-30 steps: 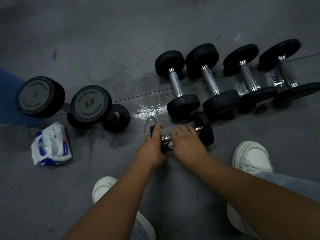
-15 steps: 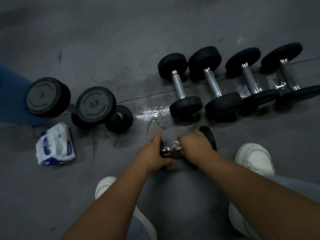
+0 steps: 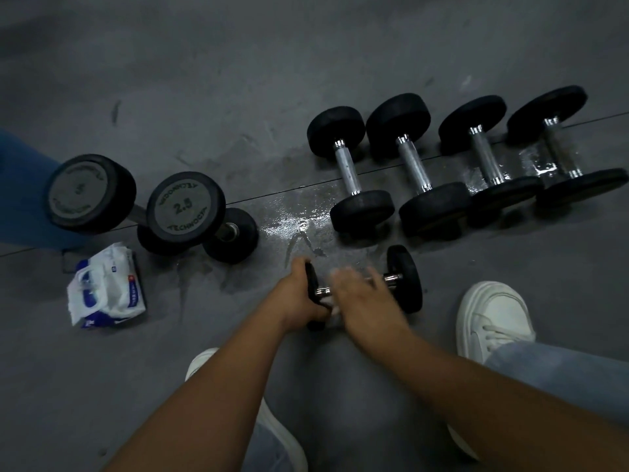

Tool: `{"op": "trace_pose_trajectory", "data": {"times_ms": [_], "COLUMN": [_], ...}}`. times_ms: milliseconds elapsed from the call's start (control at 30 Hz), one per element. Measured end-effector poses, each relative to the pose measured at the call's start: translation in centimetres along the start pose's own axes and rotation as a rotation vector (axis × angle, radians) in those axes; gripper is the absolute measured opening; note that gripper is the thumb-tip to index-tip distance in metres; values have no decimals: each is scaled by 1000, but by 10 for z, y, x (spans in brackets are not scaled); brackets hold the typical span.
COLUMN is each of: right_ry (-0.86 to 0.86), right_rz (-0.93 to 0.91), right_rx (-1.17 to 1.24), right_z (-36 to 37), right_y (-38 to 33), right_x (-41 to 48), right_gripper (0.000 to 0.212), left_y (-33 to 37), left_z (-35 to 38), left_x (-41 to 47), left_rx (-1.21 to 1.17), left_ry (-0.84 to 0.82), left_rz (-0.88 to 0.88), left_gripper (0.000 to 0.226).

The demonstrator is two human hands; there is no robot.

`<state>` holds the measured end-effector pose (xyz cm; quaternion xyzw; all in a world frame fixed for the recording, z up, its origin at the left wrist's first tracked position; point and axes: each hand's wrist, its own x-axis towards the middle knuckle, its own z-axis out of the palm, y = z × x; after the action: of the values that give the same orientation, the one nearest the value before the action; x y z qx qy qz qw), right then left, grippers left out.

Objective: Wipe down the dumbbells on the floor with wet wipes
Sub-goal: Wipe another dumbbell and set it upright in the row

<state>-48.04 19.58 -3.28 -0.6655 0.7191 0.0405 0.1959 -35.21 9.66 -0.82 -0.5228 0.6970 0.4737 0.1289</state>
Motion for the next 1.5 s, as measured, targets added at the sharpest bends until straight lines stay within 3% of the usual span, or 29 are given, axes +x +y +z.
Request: {"op": "trace_pose_trajectory", "data": {"times_ms": [100, 200, 300, 433, 533, 567, 667, 767, 867, 933, 1000, 1067, 1133, 1233, 1367, 1500], "right_ry": [-14, -2, 27, -9, -20, -17, -34, -197, -525, -578, -489, -297, -153, -74, -45, -43], "right_rz": [185, -14, 203, 6, 170, 193, 135, -12, -60, -63, -26, 69, 160, 23, 206, -11], "right_rx": [13, -25, -1, -29, -48, -76, -113, -18, 60, 57, 10, -64, -50, -62, -58, -119], "right_z": [-3, -2, -5, 9, 0, -2, -13, -37, -56, -60, -57, -42, -24, -12, -18, -1], "right_y": [3, -7, 1, -11, 5, 8, 13, 32, 45, 46, 44, 30, 5, -7, 5, 6], "right_x": [0, 1, 1, -11, 3, 7, 22, 43, 51, 48, 44, 31, 15, 3, 6, 0], "right_gripper": [61, 64, 62, 64, 62, 60, 44, 20, 24, 26, 27, 28, 52, 68, 70, 69], "left_y": [-3, -6, -9, -10, -12, -13, -17, -13, -9, -12, -17, -15, -10, -2, -4, -6], "left_z": [-2, 2, 5, 9, 9, 9, 14, 6, -4, 0, 6, 10, 13, 14, 15, 17], "left_x": [1, -2, 0, 0, -6, -8, -15, -12, -2, -3, -8, -14, -16, -12, -10, -6], "left_rx": [-42, -83, -82, -100, -150, -127, 3, 75, 5, -63, -186, -295, -302, -277, -311, -322], "left_ry": [39, 82, 88, 125, 235, 230, 106, 80, -47, -87, -49, 4, 104, 182, 129, 72], "left_rz": [4, 27, 4, 8, 53, 72, 90, 57, -27, -48, -51, -38, -10, 1, -46, -44], "left_gripper": [98, 97, 103, 100, 83, 85, 127, 123, 120, 124, 122, 104, 83, 69, 94, 108]}}
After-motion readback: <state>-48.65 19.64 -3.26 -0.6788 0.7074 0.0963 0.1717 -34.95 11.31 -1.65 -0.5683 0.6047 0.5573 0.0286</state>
